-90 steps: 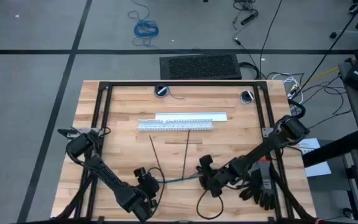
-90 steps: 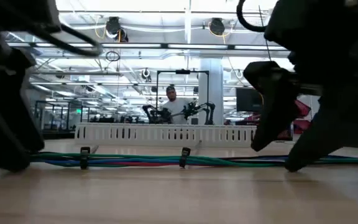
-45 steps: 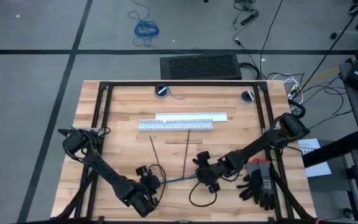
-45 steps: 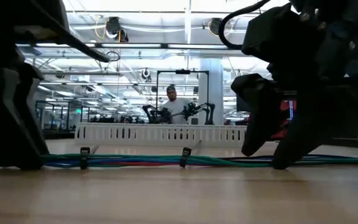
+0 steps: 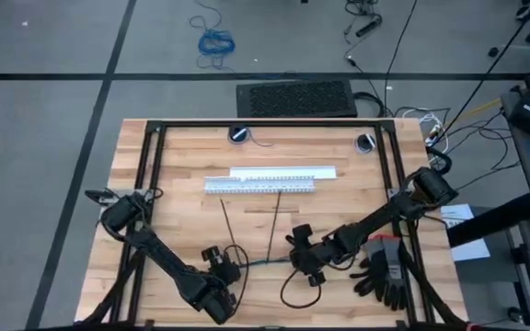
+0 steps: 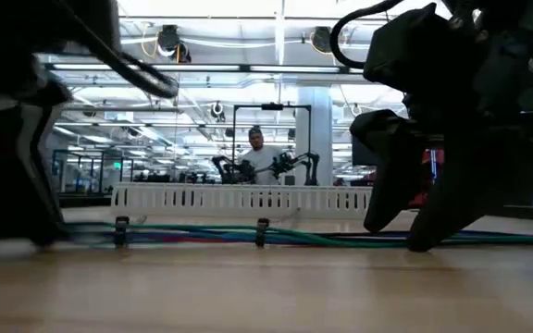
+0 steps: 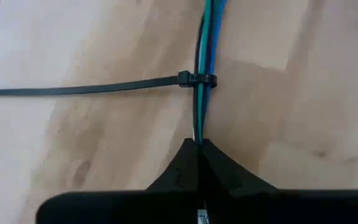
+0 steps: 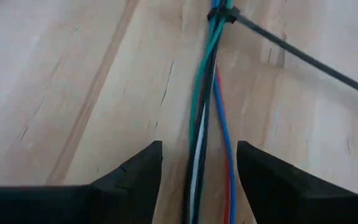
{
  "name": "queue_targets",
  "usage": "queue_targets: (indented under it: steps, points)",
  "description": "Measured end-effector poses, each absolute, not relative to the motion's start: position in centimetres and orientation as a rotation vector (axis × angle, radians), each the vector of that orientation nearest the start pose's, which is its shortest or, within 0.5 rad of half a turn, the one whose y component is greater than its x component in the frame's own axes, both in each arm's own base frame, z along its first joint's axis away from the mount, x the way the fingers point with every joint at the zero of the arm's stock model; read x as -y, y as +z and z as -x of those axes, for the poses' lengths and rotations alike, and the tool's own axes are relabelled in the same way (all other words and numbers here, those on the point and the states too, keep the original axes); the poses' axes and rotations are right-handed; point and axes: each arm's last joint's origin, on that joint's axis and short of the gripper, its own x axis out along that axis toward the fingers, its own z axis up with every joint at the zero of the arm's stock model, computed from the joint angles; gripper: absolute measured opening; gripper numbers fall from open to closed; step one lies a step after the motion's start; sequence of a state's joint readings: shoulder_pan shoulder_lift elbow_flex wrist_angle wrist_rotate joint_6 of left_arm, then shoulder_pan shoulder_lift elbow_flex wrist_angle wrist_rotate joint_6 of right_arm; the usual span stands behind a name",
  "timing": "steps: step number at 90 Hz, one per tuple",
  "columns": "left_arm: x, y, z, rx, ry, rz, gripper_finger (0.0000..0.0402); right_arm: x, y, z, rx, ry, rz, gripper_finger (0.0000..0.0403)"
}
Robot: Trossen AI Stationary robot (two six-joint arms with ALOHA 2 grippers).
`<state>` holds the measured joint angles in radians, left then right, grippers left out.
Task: Ziptie cables
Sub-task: Put the cable wires on the cable white duct tray
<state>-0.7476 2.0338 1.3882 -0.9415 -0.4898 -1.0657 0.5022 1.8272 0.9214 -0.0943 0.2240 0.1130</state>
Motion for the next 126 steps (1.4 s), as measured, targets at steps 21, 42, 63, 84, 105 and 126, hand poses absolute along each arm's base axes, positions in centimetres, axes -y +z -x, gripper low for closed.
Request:
queue_targets:
  steps: [21, 42, 63, 84, 105, 126]
  points:
    - [25.0, 19.0, -29.4, -1.121, 0.432, -0.022, 0.0001, -15.9, 12.4, -30.1, -0.903, 0.231, 0.247, 0.0196]
    - [25.4, 21.9, -30.6, -1.057, 0.391, -0.036, 0.0000, -15.4, 13.3, -31.6, -0.760, 0.207, 0.225, 0.0196]
    - [25.5, 24.6, -30.9, -1.001, 0.406, -0.073, 0.0000, -14.3, 13.5, -32.4, -0.734, 0.174, 0.213, 0.0196]
    - [25.4, 26.2, -31.0, -0.958, 0.418, -0.114, 0.0000, -13.7, 13.4, -32.4, -0.766, 0.139, 0.179, 0.0174]
    - [24.2, 26.7, -29.8, -1.007, 0.555, -0.160, 0.0000, -12.7, 12.4, -31.4, -0.909, 0.023, 0.217, 0.0020]
    - [22.7, 26.5, -29.4, -1.039, 0.671, -0.204, 0.0000, -11.8, 12.9, -30.4, -0.992, -0.048, 0.316, 0.0001]
